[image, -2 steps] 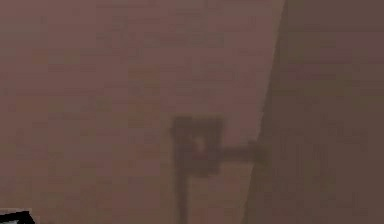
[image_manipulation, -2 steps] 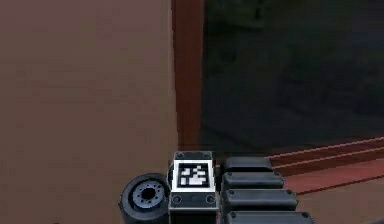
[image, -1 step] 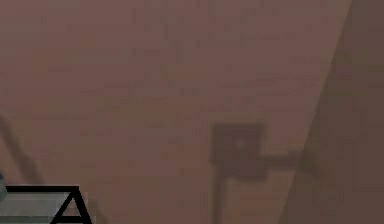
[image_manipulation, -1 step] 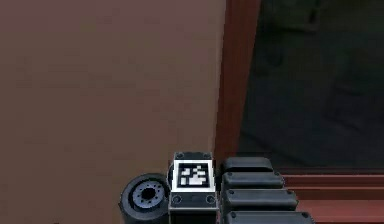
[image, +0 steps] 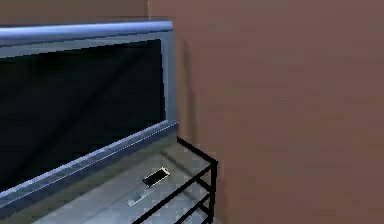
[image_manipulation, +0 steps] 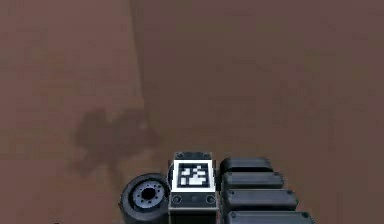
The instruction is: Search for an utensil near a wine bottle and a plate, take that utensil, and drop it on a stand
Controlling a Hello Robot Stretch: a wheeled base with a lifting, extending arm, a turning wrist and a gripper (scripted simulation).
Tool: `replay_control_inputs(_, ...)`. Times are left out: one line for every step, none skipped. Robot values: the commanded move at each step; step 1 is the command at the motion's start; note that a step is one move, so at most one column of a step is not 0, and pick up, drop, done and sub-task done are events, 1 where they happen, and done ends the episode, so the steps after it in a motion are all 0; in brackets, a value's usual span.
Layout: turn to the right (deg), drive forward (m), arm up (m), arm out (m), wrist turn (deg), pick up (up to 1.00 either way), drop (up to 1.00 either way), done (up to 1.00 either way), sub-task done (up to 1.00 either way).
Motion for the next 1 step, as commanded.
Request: replay_control_inputs(-45.0, 0.0, 0.0, 0.0, 0.0, 0.0, 0.0, 0.0, 0.0)
